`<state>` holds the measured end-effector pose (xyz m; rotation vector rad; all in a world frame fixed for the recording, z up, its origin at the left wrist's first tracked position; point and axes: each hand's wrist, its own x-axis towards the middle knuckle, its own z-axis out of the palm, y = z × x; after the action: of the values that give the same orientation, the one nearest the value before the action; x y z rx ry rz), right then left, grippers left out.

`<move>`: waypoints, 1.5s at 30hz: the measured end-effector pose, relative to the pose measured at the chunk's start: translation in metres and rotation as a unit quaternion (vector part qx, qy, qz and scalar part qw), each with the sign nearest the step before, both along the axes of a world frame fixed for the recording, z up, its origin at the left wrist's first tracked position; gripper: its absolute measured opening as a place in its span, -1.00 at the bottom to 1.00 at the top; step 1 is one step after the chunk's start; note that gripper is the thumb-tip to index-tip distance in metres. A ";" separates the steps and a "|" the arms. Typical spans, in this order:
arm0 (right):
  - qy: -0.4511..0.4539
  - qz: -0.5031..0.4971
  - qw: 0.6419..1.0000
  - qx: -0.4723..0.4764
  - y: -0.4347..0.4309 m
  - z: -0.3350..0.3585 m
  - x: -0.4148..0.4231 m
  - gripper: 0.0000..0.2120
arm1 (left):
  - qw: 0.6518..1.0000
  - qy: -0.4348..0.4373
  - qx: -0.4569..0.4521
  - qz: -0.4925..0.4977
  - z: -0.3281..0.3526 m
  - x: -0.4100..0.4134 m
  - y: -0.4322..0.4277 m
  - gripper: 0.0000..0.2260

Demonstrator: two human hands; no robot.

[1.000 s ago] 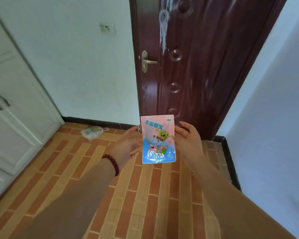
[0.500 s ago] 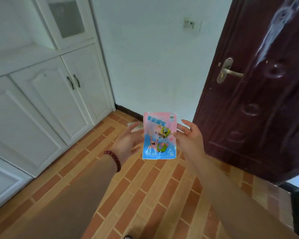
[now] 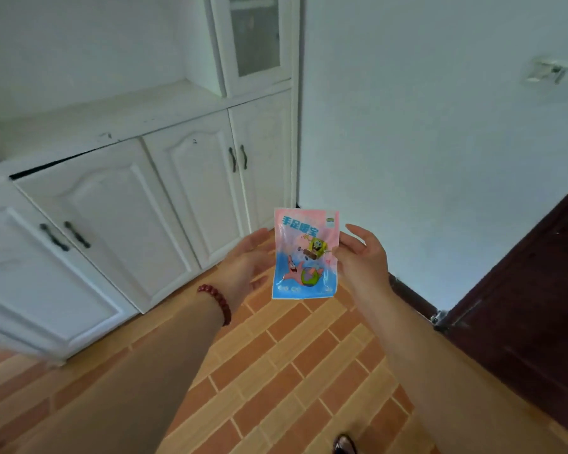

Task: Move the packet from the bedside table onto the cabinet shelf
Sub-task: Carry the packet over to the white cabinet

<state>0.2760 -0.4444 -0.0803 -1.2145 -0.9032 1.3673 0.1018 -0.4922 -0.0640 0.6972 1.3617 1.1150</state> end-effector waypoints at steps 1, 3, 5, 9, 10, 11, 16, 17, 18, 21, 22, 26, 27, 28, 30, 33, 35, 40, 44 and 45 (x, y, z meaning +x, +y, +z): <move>0.001 0.009 1.000 -0.003 0.009 0.000 -0.016 -0.65 | 1.000 0.000 -0.001 0.017 0.001 -0.013 0.004 -0.54; 0.002 0.030 1.000 -0.006 0.027 -0.003 -0.046 -0.64 | 0.999 -0.002 -0.002 0.054 0.000 -0.037 0.011 -0.50; -0.006 0.060 0.998 -0.006 0.046 -0.006 -0.075 -0.59 | 0.996 -0.004 -0.002 0.087 -0.003 -0.061 0.018 -0.46; -0.019 0.118 0.993 -0.013 0.089 -0.011 -0.124 -0.57 | 0.990 -0.012 -0.001 0.142 -0.010 -0.104 0.044 -0.38; -0.017 0.129 0.991 -0.017 0.101 -0.013 -0.135 -0.57 | 0.988 -0.003 -0.001 0.151 -0.011 -0.114 0.053 -0.38; -0.015 0.141 0.990 -0.020 0.115 -0.015 -0.147 -0.57 | 0.987 0.004 0.001 0.161 -0.011 -0.123 0.063 -0.39; -0.005 0.180 0.983 -0.040 0.196 -0.012 -0.205 -0.59 | 0.980 0.030 -0.011 0.194 -0.004 -0.169 0.127 -0.39; -0.006 0.188 0.981 -0.041 0.211 -0.010 -0.214 -0.60 | 0.979 0.033 -0.015 0.199 -0.003 -0.177 0.140 -0.38; -0.006 0.197 0.979 -0.043 0.225 -0.010 -0.223 -0.60 | 0.978 0.038 -0.020 0.204 -0.002 -0.184 0.153 -0.37; -0.003 0.217 0.975 -0.045 0.262 -0.012 -0.252 -0.58 | 0.973 0.049 -0.023 0.223 0.000 -0.204 0.184 -0.36; -0.003 0.217 0.975 -0.044 0.272 -0.014 -0.261 -0.57 | 0.971 0.046 -0.026 0.232 -0.001 -0.211 0.191 -0.37; -0.016 0.242 0.969 -0.036 0.294 -0.017 -0.303 -0.61 | 0.963 0.043 -0.030 0.264 -0.002 -0.242 0.206 -0.41; -0.019 0.250 0.968 -0.033 0.298 -0.017 -0.313 -0.62 | 0.961 0.044 -0.029 0.272 -0.001 -0.252 0.209 -0.41; -0.020 0.258 0.966 -0.030 0.301 -0.017 -0.325 -0.63 | 0.958 0.044 -0.028 0.281 -0.001 -0.261 0.211 -0.41; -0.018 0.267 0.963 -0.025 0.306 -0.018 -0.349 -0.64 | 0.954 0.042 -0.024 0.296 0.000 -0.282 0.215 -0.41; -0.023 0.279 0.960 -0.014 0.313 -0.017 -0.387 -0.65 | 0.950 0.046 -0.020 0.307 -0.002 -0.317 0.220 -0.41; -0.016 0.285 0.958 -0.014 0.321 -0.017 -0.415 -0.64 | 0.949 0.048 -0.013 0.313 -0.003 -0.344 0.226 -0.41; -0.011 0.287 0.958 -0.006 0.343 -0.009 -0.496 -0.66 | 0.948 0.050 0.005 0.315 0.004 -0.422 0.245 -0.42; -0.003 0.287 0.958 -0.007 0.358 0.007 -0.564 -0.60 | 0.947 0.070 0.012 0.312 0.020 -0.488 0.257 -0.43; 0.001 0.287 0.958 -0.002 0.361 0.011 -0.580 -0.60 | 0.947 0.072 0.017 0.312 0.024 -0.504 0.260 -0.44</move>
<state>-0.3038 -0.0838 -0.0692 -0.9864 -1.3159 1.8215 -0.4021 -0.2324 -0.0402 0.3743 1.7569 1.6090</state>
